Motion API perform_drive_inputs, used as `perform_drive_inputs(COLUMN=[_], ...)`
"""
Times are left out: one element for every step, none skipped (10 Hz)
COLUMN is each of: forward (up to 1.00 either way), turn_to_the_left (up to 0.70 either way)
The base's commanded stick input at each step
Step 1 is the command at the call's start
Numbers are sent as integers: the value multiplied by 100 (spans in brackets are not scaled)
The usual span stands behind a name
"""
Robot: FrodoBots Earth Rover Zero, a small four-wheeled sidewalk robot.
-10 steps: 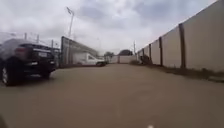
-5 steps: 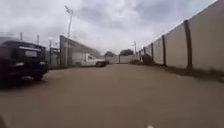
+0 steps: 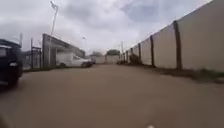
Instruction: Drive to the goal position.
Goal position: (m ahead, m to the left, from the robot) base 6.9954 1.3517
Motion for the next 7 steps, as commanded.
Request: perform_drive_inputs(forward=[100, 100, 100, 100, 100, 100, 100], turn_to_the_left=[0, 0, 0, 0, 0, 0, 0])
